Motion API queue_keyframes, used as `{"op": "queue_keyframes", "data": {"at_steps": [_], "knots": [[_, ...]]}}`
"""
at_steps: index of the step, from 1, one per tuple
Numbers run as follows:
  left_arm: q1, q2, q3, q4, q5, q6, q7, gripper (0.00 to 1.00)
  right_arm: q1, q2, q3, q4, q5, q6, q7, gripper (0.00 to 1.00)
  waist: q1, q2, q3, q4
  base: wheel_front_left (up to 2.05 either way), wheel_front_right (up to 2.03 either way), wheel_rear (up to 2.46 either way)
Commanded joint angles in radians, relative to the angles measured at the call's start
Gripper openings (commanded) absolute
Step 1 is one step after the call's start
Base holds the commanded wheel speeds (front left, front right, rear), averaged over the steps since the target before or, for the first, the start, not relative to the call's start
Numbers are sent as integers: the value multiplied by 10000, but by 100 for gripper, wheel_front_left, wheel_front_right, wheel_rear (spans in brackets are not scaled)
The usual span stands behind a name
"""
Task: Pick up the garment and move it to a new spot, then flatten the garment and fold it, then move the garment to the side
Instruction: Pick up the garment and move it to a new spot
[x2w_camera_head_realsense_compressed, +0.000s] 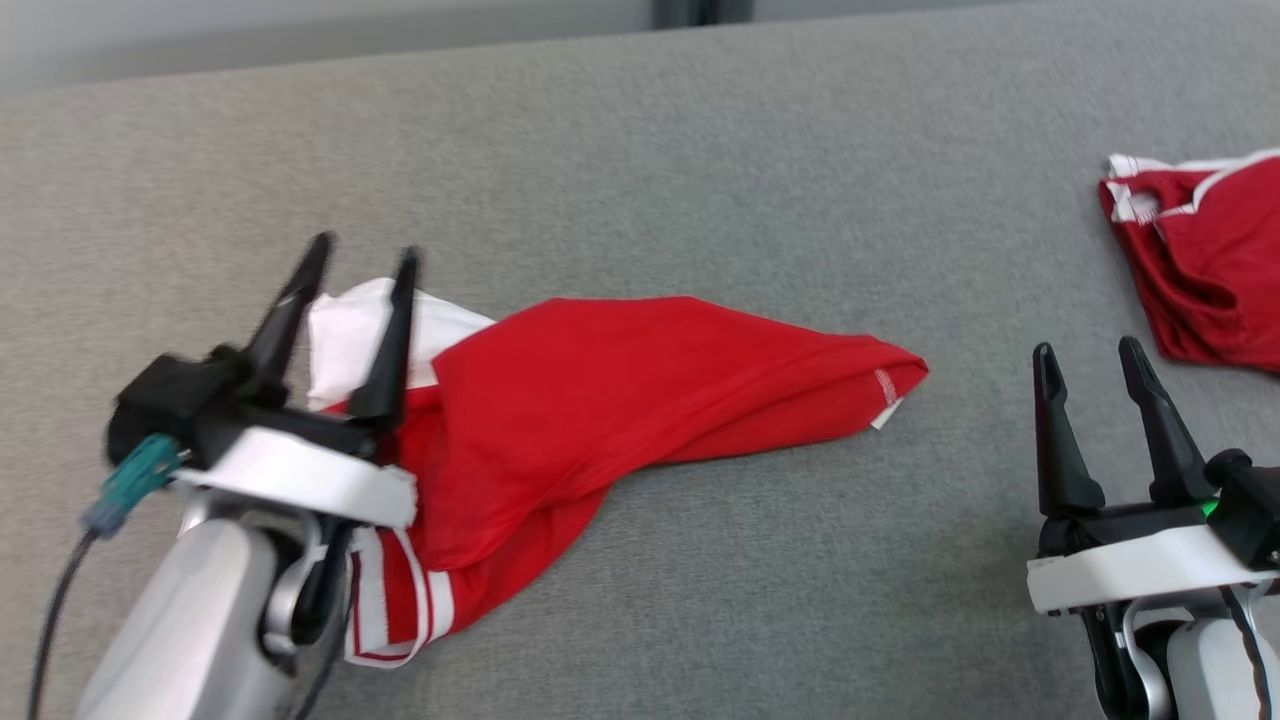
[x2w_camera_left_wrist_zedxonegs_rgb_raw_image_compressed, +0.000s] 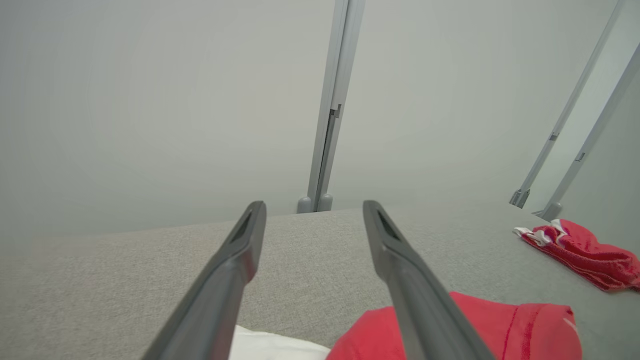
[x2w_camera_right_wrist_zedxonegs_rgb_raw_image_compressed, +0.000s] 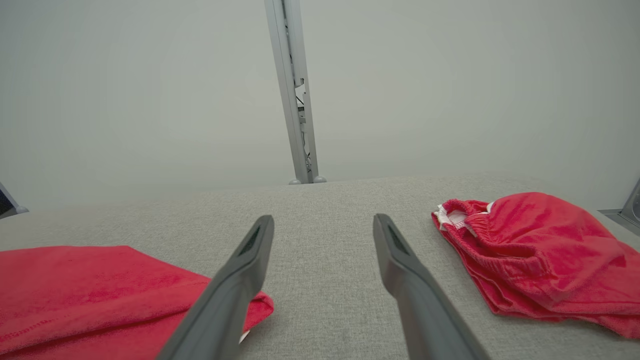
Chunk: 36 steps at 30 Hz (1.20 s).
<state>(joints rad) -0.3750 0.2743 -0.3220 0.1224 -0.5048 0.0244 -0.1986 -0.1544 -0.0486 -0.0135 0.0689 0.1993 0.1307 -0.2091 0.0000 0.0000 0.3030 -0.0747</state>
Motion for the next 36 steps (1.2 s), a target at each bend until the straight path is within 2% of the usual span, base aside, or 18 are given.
{"op": "queue_keyframes", "data": {"at_steps": [1, 4, 10, 16, 23, 36], "knots": [[219, 121, 189, 35, -134, 87, -115, 100, 126, -47, -51, -36, -63, 0, 82, 100, 0, 0, -404, 378, 0, 0, 0], [751, 346, 711, 104, -292, 320, -313, 100, 271, -47, -112, -106, -166, 0, 264, 100, 0, 0, -636, 612, 0, 0, 0], [1821, 700, 1570, -86, -479, 501, -575, 100, 591, -47, -192, -288, -314, 0, 551, 100, 0, 0, -1023, 977, 0, 0, 0], [3022, 783, 2016, -552, -433, 637, -645, 100, 1021, -50, -268, -352, -379, 0, 748, 100, 0, 0, -1547, 1212, 0, 0, 0], [4071, 718, 1898, -847, -199, 582, -657, 100, 1514, -145, -239, -433, -418, 0, 951, 100, 0, 0, -2140, 1215, 0, 0, 0], [5154, 715, 1557, -1129, 40, 903, -477, 100, 2399, -167, -255, -580, -375, 0, 1195, 100, 0, 0, -2997, 1002, 0, 0, 0]]}}
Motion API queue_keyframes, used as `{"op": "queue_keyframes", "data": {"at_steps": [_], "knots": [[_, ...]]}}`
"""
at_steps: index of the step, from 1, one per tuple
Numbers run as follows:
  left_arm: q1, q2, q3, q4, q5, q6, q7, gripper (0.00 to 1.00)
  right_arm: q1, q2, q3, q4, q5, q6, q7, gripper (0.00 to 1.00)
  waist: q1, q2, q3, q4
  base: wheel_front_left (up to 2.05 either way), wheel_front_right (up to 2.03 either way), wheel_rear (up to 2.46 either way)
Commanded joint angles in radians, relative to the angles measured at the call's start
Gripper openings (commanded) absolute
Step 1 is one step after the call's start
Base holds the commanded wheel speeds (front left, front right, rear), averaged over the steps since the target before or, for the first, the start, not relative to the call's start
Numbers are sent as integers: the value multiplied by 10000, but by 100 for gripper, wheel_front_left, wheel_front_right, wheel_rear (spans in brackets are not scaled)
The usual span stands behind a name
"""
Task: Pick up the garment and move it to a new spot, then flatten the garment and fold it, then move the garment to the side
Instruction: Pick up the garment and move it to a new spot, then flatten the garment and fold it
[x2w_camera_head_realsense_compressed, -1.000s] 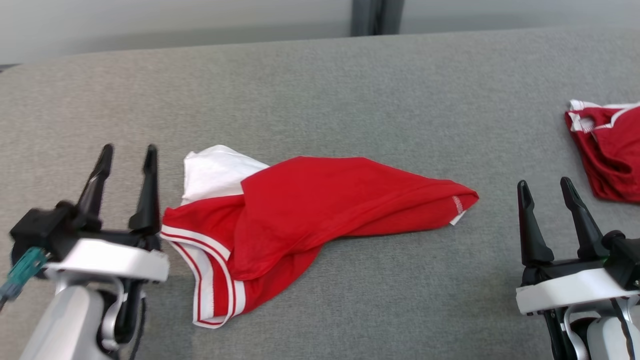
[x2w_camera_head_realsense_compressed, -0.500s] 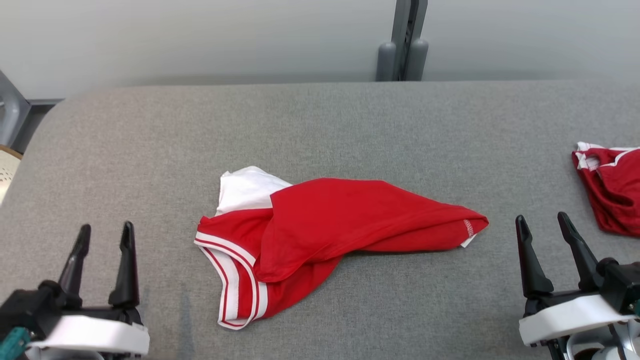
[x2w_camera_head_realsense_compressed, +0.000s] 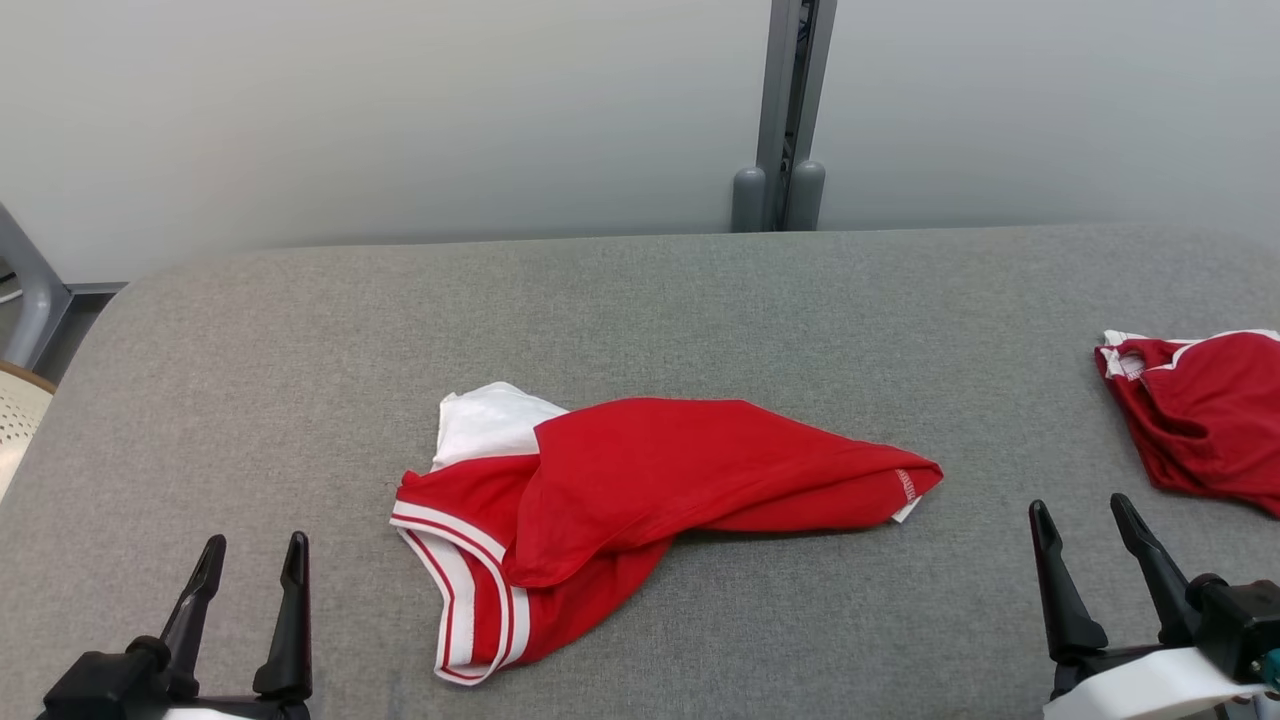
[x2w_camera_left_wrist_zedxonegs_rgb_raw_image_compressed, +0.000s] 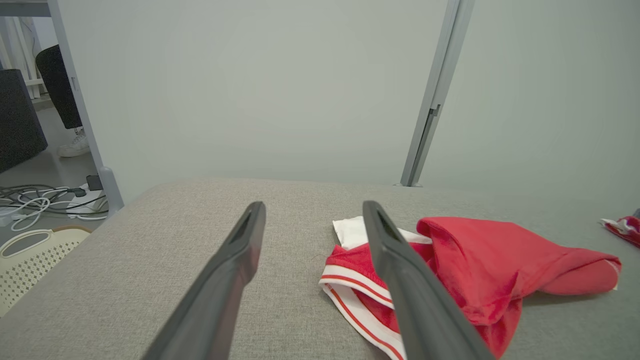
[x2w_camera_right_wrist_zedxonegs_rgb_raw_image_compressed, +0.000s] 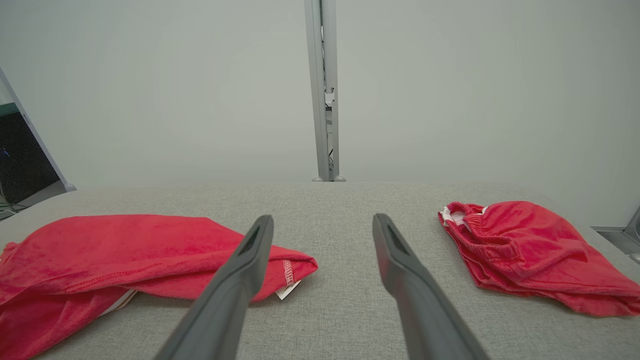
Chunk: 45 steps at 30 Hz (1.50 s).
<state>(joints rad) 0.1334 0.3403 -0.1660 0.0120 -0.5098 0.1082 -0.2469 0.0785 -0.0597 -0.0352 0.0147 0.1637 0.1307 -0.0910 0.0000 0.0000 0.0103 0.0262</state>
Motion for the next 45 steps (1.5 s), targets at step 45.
{"op": "queue_keyframes", "data": {"at_steps": [45], "knots": [[-1603, -227, -683, 260, 77, -282, 62, 100, -1831, -788, 3125, 830, -133, 0, 647, 100, 0, 0, 1284, 1404, 0, 0, 0]]}}
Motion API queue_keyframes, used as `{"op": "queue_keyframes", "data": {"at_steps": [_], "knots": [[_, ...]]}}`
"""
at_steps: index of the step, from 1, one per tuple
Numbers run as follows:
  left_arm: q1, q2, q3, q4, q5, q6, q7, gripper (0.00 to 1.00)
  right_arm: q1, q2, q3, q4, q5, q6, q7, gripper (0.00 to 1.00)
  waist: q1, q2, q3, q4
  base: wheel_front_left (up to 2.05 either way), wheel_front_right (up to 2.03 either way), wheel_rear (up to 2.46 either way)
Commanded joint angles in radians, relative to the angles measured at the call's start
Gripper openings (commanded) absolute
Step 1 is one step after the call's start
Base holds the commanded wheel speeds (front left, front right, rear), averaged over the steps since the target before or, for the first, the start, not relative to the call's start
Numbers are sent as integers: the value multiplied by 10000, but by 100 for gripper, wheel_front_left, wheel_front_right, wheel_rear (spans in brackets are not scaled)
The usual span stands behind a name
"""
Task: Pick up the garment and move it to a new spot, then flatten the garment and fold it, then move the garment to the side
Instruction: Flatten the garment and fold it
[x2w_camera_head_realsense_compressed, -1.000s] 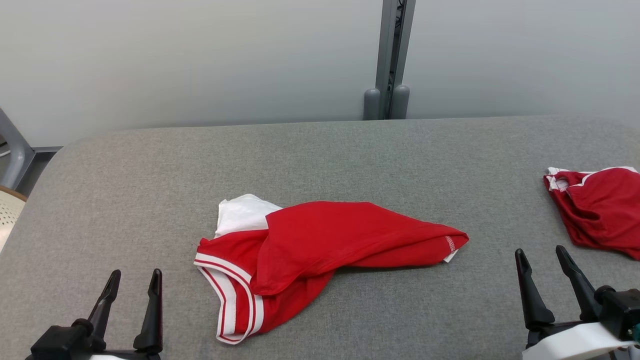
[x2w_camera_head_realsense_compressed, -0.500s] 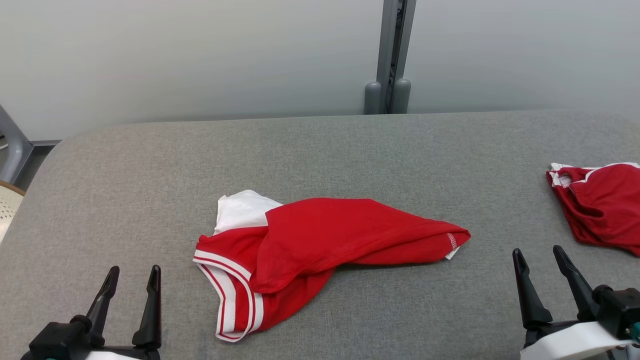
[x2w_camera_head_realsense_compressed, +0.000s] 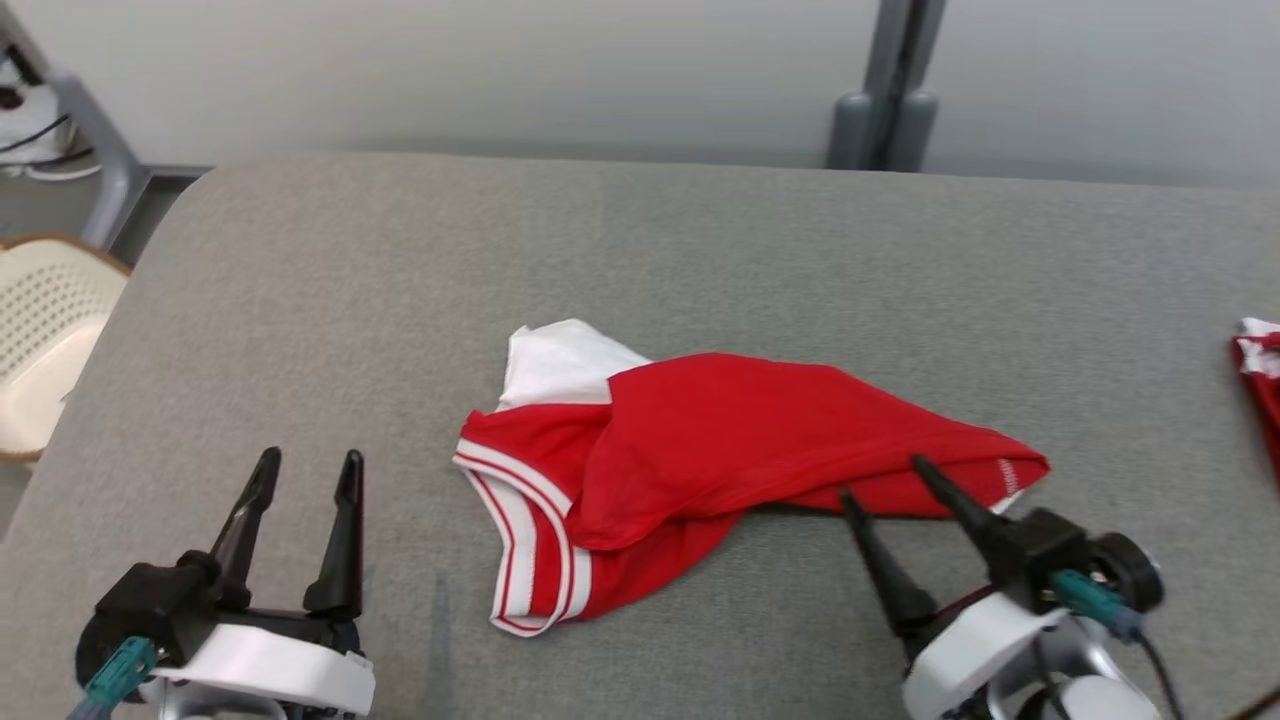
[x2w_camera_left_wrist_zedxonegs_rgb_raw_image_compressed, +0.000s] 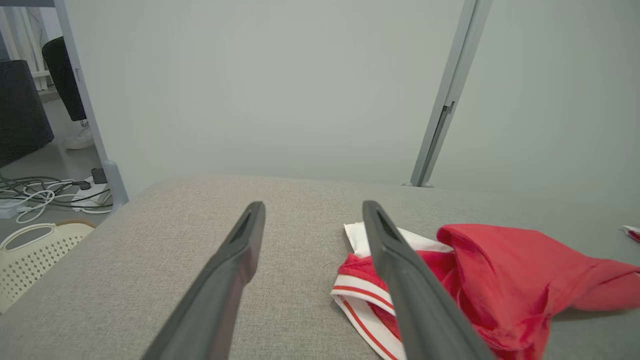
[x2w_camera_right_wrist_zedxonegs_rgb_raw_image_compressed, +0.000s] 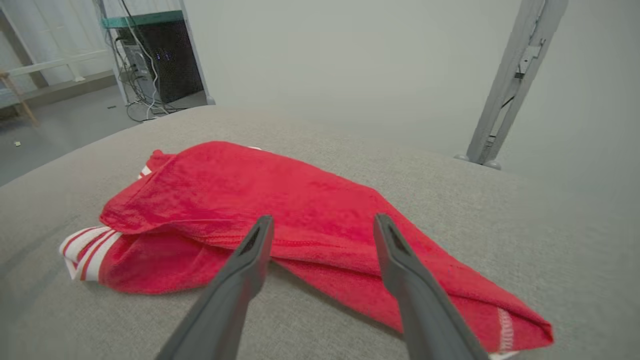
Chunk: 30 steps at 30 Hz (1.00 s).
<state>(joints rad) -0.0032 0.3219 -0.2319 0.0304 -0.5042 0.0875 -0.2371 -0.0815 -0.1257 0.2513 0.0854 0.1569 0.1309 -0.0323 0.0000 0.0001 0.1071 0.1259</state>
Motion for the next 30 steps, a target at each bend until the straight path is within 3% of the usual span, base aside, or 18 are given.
{"op": "queue_keyframes", "data": {"at_steps": [1, 9, 17, 18, 19, 20, 21, 30], "knots": [[-329, -100, -43, 177, -15, -109, -64, 100, -392, -227, 624, 269, -57, -2, 101, 100, 0, -1, 378, 530, 0, 0, 0], [-983, -336, -115, 903, 65, -497, -215, 100, -1650, -893, 2879, 1257, -419, -3, 133, 100, 0, -1, 697, 1254, 0, 0, 0], [-1329, -615, 18, 1055, 241, -672, -275, 100, -2680, -1017, 3467, 2385, -847, -3, 178, 100, 0, -1, 966, 1592, 0, 0, 0], [-1345, -637, 32, 1069, 278, -686, -277, 100, -2747, -976, 3457, 2488, -811, -3, 114, 80, 0, -1, 974, 1602, 0, 0, 0], [-1359, -659, 55, 1068, 305, -702, -280, 100, -2811, -934, 3377, 2566, -787, -3, 50, 39, 0, -1, 991, 1601, 0, 0, 0], [-1382, -678, 83, 1074, 324, -732, -277, 100, -2849, -901, 3309, 2646, -752, -3, -25, 9, 0, -1, 1010, 1595, 0, 0, 0], [-1400, -696, 129, 1064, 339, -748, -280, 100, -2892, -873, 3256, 2683, -734, -3, -115, 0, 0, -1, 1027, 1578, 0, 0, 0], [-1188, -764, 513, 912, 632, -840, -283, 100, -2595, -637, 1958, 1983, -387, -3, -841, 0, 0, -1, 979, 979, 0, 0, 0]]}}
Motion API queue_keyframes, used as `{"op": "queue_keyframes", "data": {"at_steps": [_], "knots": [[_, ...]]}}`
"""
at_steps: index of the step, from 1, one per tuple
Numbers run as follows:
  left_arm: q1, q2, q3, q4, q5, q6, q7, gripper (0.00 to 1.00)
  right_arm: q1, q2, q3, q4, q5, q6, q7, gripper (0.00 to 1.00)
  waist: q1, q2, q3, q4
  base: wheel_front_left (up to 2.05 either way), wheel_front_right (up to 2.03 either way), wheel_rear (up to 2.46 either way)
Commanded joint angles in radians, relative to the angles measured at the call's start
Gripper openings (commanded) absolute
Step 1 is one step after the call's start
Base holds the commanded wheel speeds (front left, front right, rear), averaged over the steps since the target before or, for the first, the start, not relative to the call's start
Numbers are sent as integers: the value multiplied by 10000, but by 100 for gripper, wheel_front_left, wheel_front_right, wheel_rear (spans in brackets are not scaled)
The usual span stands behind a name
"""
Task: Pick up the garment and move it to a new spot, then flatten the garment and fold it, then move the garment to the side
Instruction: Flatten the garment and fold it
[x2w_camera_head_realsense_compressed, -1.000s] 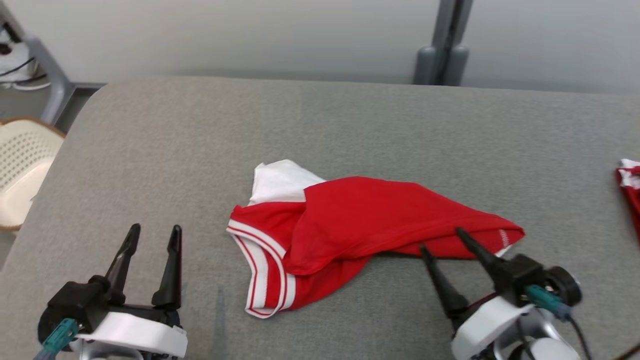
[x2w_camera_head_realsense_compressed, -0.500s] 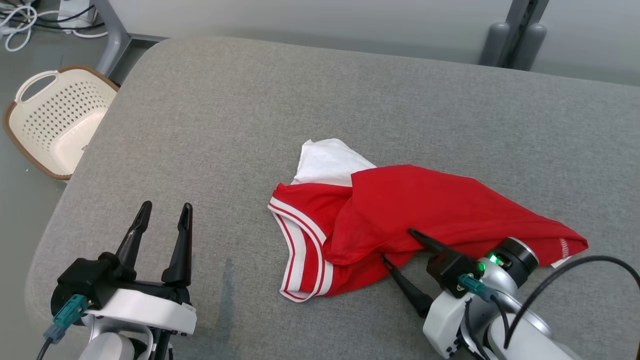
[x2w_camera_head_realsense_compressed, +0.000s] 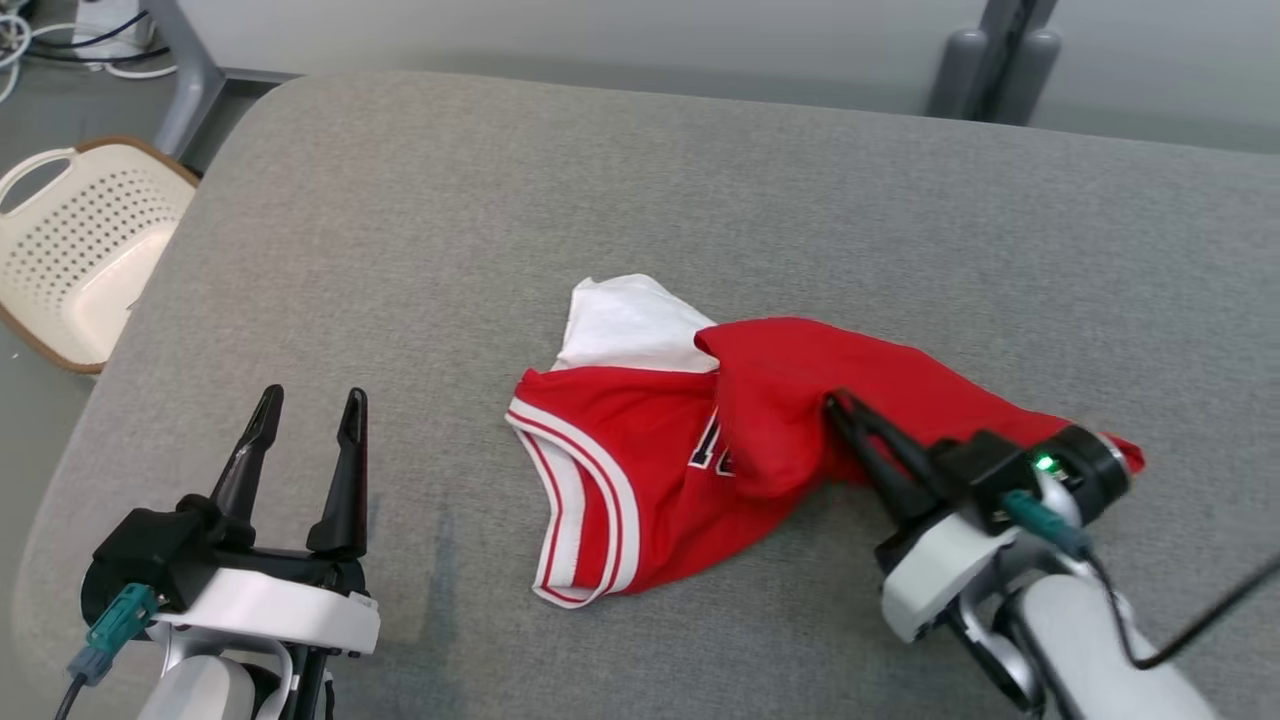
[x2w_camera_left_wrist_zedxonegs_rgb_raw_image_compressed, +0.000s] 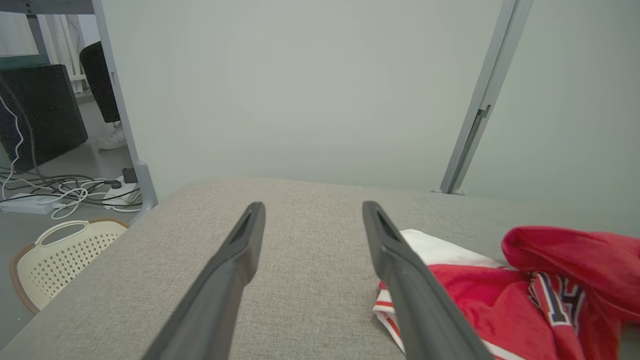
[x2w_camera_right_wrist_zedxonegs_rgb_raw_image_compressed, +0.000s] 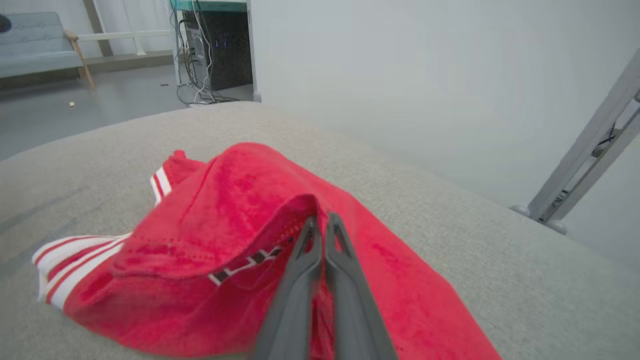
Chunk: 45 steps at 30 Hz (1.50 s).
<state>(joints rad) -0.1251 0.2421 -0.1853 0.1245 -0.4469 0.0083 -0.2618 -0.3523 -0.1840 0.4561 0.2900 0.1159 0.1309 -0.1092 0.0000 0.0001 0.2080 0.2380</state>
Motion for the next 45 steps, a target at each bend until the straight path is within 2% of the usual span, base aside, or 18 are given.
{"op": "queue_keyframes", "data": {"at_steps": [1, 10, 15, 19, 24, 25, 26, 27, 28, 32, 35, 40, 45], "knots": [[51, 51, 78, -41, 79, -65, -36, 100, 214, -4, -423, -216, 79, -3, -95, 0, 0, -1, -40, -249, 0, 0, 0], [-91, 113, 340, -205, 233, -162, -21, 100, 1291, 333, -3785, -1565, -163, -3, -120, 0, 0, -1, 168, -1168, 0, 0, 0], [-293, 143, 403, -275, 287, -250, -19, 100, 1575, 281, -5049, -1896, -142, -3, -132, 0, 0, -1, 483, -1497, 0, 0, 0], [-424, 139, 397, -282, 340, -308, -20, 100, 1761, 227, -5437, -1770, 82, -3, -56, 0, 0, -1, 654, -1613, 0, 0, 0], [-559, 125, 444, -254, 390, -355, -20, 100, 2111, 232, -5265, -909, 534, -3, -158, 0, 0, -1, 854, -1780, 0, 0, 0], [-568, 116, 448, -243, 403, -349, -20, 100, 2166, 271, -5219, -671, 590, -3, -174, 8, 0, -1, 870, -1806, 0, 0, 0], [-580, 107, 446, -230, 414, -357, -20, 100, 2198, 326, -5172, -448, 687, -3, -268, 39, 0, -1, 878, -1828, 0, 0, 0], [-589, 115, 467, -234, 421, -365, -20, 100, 2202, 364, -5122, -263, 747, -3, -321, 90, 0, -1, 889, -1855, 0, 0, 0], [-596, 118, 473, -227, 434, -375, -20, 100, 2221, 401, -5104, -126, 812, -3, -434, 100, 0, -1, 890, -1870, 0, 0, 0], [-560, 146, 500, -207, 436, -393, -20, 100, 2348, 553, -5056, 93, 984, -3, -794, 100, 0, -1, 814, -1938, 0, 0, 0], [-410, 189, 544, -175, 450, -367, -20, 100, 2598, 642, -5474, 20, 958, -3, -824, 100, 0, -1, 630, -1988, 0, 0, 0], [-97, 180, 634, -189, 441, -268, -20, 100, 2972, 807, -6002, -543, 752, -2, -759, 100, 0, -1, 236, -2090, 0, 0, 0], [342, 130, 657, -292, 396, -134, -5, 100, 3205, 868, -6093, -1312, 643, -2, -534, 100, 0, -1, -208, -2185, 0, 0, 0]]}}
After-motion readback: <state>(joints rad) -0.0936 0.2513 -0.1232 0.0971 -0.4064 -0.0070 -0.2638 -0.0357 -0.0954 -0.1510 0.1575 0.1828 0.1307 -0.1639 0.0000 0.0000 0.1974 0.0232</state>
